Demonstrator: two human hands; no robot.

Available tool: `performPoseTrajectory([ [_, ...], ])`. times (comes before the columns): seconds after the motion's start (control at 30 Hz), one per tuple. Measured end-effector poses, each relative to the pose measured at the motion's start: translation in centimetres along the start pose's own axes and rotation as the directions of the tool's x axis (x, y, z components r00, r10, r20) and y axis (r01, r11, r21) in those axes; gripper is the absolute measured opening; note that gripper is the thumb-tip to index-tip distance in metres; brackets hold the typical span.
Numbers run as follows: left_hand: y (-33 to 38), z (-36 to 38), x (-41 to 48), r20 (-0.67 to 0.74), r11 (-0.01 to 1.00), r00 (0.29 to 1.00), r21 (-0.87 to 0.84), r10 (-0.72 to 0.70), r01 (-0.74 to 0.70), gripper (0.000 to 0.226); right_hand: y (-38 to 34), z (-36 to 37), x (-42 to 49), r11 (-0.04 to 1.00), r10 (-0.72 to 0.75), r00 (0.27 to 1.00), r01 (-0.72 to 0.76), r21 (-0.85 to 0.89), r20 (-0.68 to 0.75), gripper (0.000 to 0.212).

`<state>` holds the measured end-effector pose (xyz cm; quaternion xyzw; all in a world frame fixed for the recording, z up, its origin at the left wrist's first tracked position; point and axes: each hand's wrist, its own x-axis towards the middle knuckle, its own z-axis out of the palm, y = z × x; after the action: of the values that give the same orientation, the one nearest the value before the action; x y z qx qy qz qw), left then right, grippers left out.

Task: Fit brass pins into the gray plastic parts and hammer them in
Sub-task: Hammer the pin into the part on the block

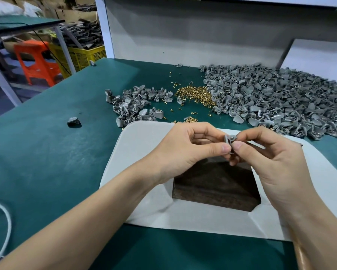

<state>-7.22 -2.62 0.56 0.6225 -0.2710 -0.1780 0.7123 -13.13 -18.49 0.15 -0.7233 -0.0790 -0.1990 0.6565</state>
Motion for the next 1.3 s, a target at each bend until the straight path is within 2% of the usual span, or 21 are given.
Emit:
performPoseTrajectory([
  [0.1,0.0,0.1,0.0,-0.015,0.999,1.0,0.037,0.01,-0.009,0.015,0.0,-0.1,0.0,0.999,-0.013,1.0,0.012,-0.047,-0.012,0.009],
  [0.17,0.1,0.1,0.0,-0.026,0.998,0.999,0.063,0.018,-0.017,0.016,0.0,-0.1,0.1,1.0,0.015,0.999,-0.015,-0.016,-0.043,0.008],
  [0.43,0.4,0.0,-0.2,-0.016,0.998,1.0,0.05,0.024,-0.023,0.019,-0.1,-2.7,1.2,0.992,0.079,0.953,-0.048,0.115,-0.291,0.026],
  [0.5,0.3,-0.1,-0.2,-0.033,0.995,0.998,0.095,0.044,-0.041,0.019,0.0,-4.0,1.5,0.999,0.05,0.92,-0.043,0.027,-0.39,0.028],
  [0.57,0.2,-0.2,-0.1,-0.044,0.971,0.994,0.223,0.1,-0.088,0.02,0.5,-5.6,1.7,0.961,-0.032,0.866,-0.11,-0.252,-0.499,0.029],
  [0.6,0.1,-0.3,-0.2,-0.039,0.955,0.992,0.278,0.121,-0.106,0.02,1.0,-6.6,1.6,0.865,-0.058,0.851,-0.217,-0.451,-0.521,0.034],
  [0.63,-0.1,-0.4,-0.3,-0.038,0.942,0.99,0.314,0.133,-0.115,0.02,1.5,-7.5,1.6,0.696,-0.034,0.853,-0.354,-0.625,-0.521,0.041],
  [0.7,-0.6,-0.6,-0.5,-0.034,0.931,0.992,0.35,0.124,-0.105,0.018,2.1,-8.1,1.3,0.329,0.177,0.839,-0.543,-0.773,-0.514,0.049],
  [0.73,-1.0,-0.7,-0.6,-0.044,0.927,0.993,0.364,0.112,-0.089,0.017,2.3,-7.8,1.2,0.211,0.281,0.819,-0.562,-0.8,-0.501,0.048],
  [0.77,-1.3,-0.9,-0.7,-0.059,0.924,0.994,0.377,0.095,-0.066,0.014,2.5,-7.5,1.3,0.143,0.341,0.802,-0.561,-0.816,-0.491,0.046],
  [0.83,-1.8,-1.2,-0.8,-0.089,0.929,0.995,0.371,0.042,-0.006,0.01,2.5,-7.2,1.9,0.106,0.374,0.777,-0.579,-0.809,-0.507,0.041],
  [0.9,-2.2,-1.5,-1.0,-0.101,0.948,0.995,0.315,-0.017,0.048,0.008,2.1,-7.3,2.6,0.19,0.427,0.738,-0.638,-0.746,-0.523,0.035],
  [0.97,-2.2,-1.7,-1.0,-0.094,0.958,0.994,0.277,-0.051,0.075,0.009,1.0,-7.6,3.0,0.38,0.567,0.664,-0.736,-0.56,-0.488,0.025],
  [1.03,-2.1,-1.7,-1.1,-0.089,0.957,0.995,0.279,-0.052,0.075,0.01,0.2,-8.2,3.0,0.477,0.758,0.563,-0.823,-0.309,-0.33,0.014],
  [1.1,-2.0,-1.8,-1.0,-0.09,0.954,0.995,0.289,-0.052,0.076,0.01,-0.7,-8.3,2.4,0.517,0.833,0.53,-0.848,-0.118,-0.158,0.018],
  [1.17,-2.0,-1.8,-1.0,-0.089,0.954,0.995,0.29,-0.048,0.072,0.015,-1.9,-7.8,2.0,0.594,0.791,0.599,-0.801,-0.08,-0.125,0.022],
  [1.3,-2.2,-1.9,-0.9,-0.085,0.952,0.996,0.299,-0.039,0.062,0.02,-6.3,-5.5,1.1,0.789,0.594,0.79,-0.609,-0.084,-0.153,0.025],
])
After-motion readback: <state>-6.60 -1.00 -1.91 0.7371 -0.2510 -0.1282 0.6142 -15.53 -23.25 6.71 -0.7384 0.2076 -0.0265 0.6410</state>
